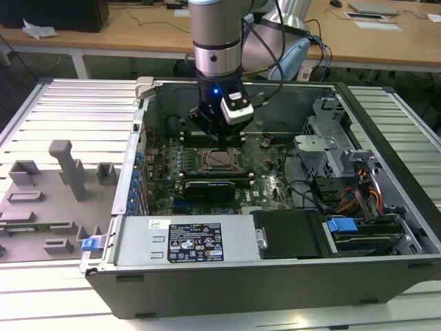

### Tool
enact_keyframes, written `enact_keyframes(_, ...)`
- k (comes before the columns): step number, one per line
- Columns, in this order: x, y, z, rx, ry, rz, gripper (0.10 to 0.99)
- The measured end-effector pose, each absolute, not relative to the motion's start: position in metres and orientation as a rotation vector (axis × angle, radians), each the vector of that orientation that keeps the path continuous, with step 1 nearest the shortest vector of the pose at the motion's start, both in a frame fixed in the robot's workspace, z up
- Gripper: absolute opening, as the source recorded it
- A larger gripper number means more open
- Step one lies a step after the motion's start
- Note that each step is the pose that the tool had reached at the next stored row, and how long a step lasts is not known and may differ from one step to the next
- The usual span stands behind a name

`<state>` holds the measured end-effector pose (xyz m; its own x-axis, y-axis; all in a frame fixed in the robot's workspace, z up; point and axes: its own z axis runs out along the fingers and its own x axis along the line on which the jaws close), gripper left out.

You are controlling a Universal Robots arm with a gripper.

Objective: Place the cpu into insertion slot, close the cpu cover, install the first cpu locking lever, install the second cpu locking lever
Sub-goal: 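Install the second cpu locking lever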

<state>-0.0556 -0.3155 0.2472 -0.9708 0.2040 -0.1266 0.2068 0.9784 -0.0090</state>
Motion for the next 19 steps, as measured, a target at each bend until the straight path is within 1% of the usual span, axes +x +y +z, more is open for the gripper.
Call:
enact_keyframes(3,-0.056,-0.315,0.259,0.313,3.0,-0.033,0.106)
enact_keyframes(5,-0.056,-0.315,0.259,0.313,3.0,-0.033,0.106)
enact_keyframes(9,-0.056,-0.325,0.26,0.313,3.0,-0.033,0.106)
enact_keyframes(11,-0.056,-0.334,0.26,0.313,3.0,-0.033,0.106)
enact_keyframes(15,-0.056,-0.361,0.259,0.313,3.0,-0.026,0.106)
enact_keyframes(19,-0.057,-0.372,0.255,0.312,3.002,-0.011,0.106)
